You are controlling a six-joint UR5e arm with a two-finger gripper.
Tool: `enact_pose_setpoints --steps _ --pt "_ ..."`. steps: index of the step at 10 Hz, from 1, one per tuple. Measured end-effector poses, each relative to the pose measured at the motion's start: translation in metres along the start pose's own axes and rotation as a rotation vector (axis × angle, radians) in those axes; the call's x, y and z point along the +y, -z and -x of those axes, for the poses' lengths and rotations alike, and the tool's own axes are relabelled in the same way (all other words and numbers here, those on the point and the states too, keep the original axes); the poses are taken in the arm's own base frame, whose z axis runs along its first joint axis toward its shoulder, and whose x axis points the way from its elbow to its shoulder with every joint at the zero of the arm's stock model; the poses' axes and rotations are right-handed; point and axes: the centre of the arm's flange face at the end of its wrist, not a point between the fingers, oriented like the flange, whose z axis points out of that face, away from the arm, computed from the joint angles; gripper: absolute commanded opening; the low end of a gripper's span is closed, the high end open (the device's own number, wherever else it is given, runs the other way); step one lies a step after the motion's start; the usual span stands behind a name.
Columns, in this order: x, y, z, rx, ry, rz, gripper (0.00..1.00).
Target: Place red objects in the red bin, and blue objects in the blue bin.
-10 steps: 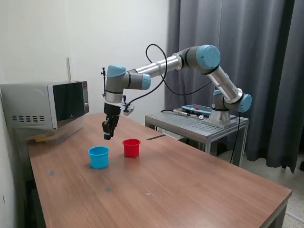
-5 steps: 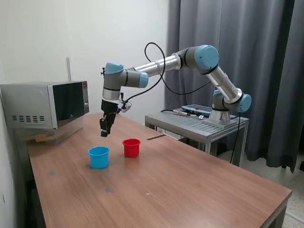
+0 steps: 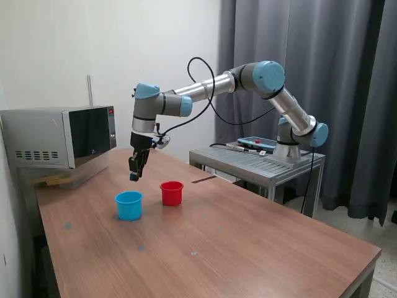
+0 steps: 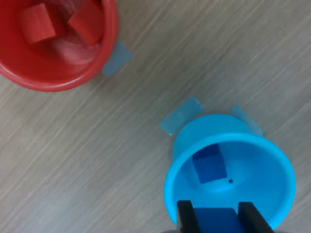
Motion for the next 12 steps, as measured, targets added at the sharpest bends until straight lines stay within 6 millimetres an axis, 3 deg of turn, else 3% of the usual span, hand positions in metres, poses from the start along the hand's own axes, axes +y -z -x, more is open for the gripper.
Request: enact_pose_setpoints --steps 7,12 --pt "-0.018 -0.009 -0.019 0.0 0.047 -0.009 0.0" --pt "-0.018 -0.011 -0.023 0.002 0.072 -0.008 0.0"
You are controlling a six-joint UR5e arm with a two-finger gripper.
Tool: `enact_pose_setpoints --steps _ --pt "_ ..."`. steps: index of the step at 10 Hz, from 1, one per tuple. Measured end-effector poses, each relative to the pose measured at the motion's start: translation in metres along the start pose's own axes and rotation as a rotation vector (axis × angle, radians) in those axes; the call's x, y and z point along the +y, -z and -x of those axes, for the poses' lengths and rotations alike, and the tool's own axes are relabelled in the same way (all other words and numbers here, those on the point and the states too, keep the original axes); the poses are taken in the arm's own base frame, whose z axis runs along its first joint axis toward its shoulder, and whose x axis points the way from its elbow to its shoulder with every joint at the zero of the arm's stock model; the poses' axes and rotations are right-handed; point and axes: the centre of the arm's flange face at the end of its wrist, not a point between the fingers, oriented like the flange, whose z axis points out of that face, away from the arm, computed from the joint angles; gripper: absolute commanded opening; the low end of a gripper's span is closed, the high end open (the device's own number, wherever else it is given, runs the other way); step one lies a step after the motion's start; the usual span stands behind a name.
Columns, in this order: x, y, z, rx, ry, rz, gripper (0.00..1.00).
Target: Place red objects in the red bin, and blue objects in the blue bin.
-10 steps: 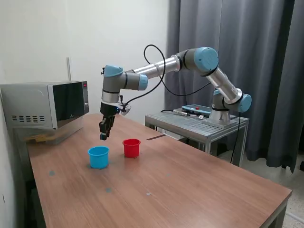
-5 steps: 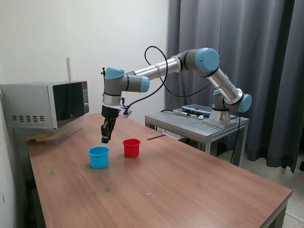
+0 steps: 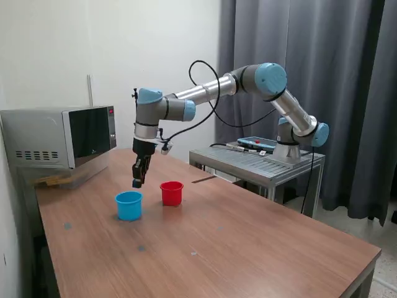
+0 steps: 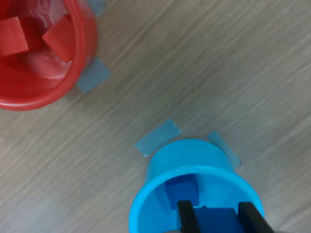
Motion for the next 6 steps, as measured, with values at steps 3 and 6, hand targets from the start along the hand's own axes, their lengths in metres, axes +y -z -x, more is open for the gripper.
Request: enact_pose_setpoints --steps 3,6 --pt "0.0009 -0.0034 -0.0012 -0.001 0.006 -0.001 0.0" --pt "0.0044 -0.0067 0.0021 -0.002 0.011 -0.003 0.0"
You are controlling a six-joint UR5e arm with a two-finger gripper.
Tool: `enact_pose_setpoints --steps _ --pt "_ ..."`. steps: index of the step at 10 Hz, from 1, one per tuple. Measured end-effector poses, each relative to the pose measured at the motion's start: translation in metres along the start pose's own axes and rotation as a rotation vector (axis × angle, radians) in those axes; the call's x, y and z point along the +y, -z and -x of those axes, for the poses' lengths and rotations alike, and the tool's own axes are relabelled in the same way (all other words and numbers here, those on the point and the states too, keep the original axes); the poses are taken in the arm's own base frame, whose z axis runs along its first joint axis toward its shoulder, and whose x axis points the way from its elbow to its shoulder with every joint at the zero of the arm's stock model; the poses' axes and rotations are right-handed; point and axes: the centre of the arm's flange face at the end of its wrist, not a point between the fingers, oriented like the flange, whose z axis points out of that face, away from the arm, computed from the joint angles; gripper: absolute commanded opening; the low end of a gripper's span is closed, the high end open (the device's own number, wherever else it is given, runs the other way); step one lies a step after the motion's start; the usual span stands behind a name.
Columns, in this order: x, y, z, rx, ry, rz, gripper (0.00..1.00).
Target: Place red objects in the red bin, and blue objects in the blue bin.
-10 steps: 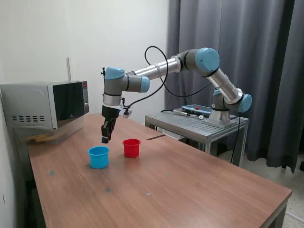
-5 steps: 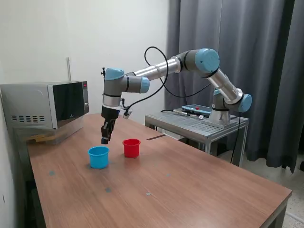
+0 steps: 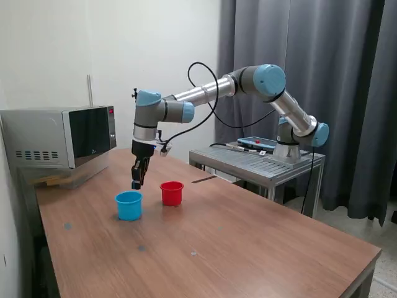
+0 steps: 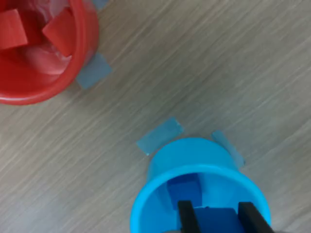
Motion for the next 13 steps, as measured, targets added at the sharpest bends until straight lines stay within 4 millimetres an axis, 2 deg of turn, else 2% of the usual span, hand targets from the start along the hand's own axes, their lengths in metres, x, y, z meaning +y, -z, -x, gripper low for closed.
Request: enact_pose_setpoints --steps 7,13 --pt "0.01 -0.005 0.009 -0.002 0.019 0.001 0.0" --pt "0.004 -0.021 -0.003 -0.006 0.045 -0.01 0.0"
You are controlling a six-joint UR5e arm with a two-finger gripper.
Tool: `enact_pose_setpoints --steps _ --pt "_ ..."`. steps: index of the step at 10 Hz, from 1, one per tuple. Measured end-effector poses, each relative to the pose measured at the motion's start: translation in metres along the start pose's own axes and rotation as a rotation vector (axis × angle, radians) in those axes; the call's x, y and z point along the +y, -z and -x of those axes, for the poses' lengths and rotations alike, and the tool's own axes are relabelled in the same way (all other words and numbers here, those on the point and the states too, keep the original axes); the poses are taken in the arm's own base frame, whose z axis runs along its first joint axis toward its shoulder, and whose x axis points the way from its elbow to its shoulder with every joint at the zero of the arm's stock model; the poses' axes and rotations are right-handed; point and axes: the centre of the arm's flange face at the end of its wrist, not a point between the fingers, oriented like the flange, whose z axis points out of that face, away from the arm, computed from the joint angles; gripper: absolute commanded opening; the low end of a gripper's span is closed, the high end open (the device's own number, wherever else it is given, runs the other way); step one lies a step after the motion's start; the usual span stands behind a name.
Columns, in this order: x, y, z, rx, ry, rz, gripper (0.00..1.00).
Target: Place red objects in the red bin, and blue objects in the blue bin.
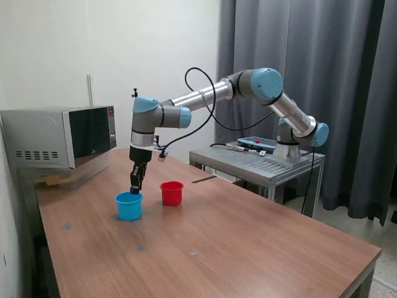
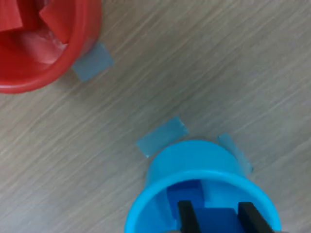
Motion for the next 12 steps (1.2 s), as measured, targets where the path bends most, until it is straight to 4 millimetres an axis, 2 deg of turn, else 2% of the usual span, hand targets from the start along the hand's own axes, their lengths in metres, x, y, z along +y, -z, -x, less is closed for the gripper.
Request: enact_pose_setpoints --steps 12 --pt "0.0057 -0.0025 0.0033 0.001 0.018 0.003 0.0"
